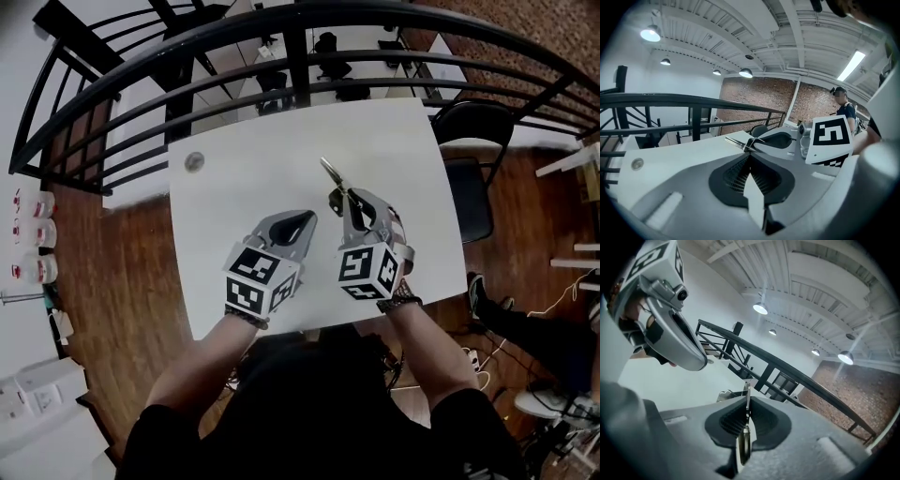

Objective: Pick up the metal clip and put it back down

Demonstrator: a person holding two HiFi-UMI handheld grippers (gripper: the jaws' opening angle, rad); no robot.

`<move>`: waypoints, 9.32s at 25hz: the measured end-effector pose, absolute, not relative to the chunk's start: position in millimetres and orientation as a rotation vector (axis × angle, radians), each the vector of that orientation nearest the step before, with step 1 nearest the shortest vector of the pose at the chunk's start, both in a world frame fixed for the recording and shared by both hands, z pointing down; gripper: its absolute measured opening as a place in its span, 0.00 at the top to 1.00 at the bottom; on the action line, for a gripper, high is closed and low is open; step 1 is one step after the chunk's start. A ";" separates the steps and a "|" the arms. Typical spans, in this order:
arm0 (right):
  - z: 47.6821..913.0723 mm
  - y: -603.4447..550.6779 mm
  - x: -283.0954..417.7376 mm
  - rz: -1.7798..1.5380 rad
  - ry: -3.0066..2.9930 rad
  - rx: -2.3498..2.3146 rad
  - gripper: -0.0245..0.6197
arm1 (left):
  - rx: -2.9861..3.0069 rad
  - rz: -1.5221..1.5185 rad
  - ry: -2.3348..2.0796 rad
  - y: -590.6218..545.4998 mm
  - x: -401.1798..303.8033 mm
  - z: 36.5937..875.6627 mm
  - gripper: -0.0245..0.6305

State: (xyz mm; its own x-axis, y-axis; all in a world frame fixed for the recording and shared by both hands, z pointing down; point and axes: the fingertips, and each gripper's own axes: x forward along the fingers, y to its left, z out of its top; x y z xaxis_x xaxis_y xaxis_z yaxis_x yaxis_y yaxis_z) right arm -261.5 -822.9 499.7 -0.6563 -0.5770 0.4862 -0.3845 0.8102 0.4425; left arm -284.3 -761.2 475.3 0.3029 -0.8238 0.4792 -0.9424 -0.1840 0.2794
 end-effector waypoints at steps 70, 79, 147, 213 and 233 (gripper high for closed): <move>357.9 -663.5 -68.4 0.175 -2.743 0.951 0.97 | 2.328 0.229 -1.555 -625.2 -120.2 365.1 0.94; 353.7 -644.8 -37.5 0.181 -2.708 1.083 0.97 | 2.418 0.246 -1.425 -616.8 -90.5 368.4 0.94; 378.5 -191.9 342.2 0.433 -1.468 2.583 0.97 | 2.859 0.507 0.511 -229.9 314.8 391.2 0.94; 417.1 594.3 308.2 0.465 0.169 3.208 0.97 | 2.349 0.686 2.156 550.3 330.6 427.3 0.94; 431.3 789.7 267.2 0.566 1.075 3.062 0.97 | 1.661 0.710 2.749 758.3 310.5 444.9 0.94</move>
State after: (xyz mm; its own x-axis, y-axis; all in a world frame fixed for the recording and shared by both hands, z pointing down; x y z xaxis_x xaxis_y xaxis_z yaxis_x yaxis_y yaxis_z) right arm 267.2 789.7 431.3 0.7297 0.5769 0.3670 0.6292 -0.7766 -0.0302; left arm 310.5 758.3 444.9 -0.4818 0.8076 0.3400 0.8713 0.4002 0.2842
